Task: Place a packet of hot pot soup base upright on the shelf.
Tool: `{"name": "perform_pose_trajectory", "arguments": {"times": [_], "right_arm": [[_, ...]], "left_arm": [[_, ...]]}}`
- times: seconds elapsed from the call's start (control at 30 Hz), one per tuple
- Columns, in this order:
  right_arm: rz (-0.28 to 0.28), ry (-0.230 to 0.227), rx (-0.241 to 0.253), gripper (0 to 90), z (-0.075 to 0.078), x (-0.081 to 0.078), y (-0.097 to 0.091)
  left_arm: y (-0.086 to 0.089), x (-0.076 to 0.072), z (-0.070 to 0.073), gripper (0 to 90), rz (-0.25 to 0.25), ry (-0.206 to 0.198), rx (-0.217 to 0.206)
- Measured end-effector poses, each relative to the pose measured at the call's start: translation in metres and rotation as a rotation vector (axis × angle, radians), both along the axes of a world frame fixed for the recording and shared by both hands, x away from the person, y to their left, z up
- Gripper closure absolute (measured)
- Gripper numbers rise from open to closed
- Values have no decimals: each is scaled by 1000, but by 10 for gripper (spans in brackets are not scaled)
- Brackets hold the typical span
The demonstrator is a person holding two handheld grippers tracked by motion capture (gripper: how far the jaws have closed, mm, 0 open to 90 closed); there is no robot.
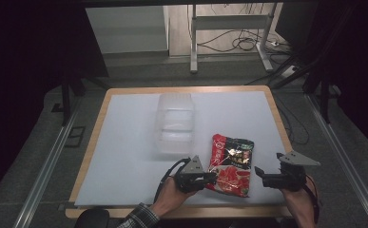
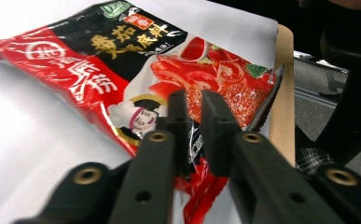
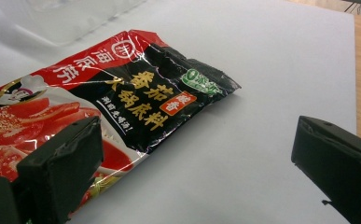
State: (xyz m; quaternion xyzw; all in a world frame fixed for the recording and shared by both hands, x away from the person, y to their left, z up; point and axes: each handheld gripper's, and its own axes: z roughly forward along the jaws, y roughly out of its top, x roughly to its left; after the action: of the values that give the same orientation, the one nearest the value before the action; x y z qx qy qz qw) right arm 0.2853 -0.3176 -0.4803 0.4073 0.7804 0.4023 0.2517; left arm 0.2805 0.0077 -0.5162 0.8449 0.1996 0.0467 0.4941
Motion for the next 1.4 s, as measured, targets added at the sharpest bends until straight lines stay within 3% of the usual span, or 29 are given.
{"name": "perform_pose_trajectory", "arguments": {"times": [0.43,0.63,1.4], "right_arm": [[13,14,-3,26,-1,1,1],[22,31,13,26,-2,2,1],[97,79,82,7,-2,9,9]], "left_arm": [[-16,-4,-12,898,-37,33,51],[-19,-10,-13,900,-31,-17,95],[-17,-18,-18,900,-15,-14,90]]}}
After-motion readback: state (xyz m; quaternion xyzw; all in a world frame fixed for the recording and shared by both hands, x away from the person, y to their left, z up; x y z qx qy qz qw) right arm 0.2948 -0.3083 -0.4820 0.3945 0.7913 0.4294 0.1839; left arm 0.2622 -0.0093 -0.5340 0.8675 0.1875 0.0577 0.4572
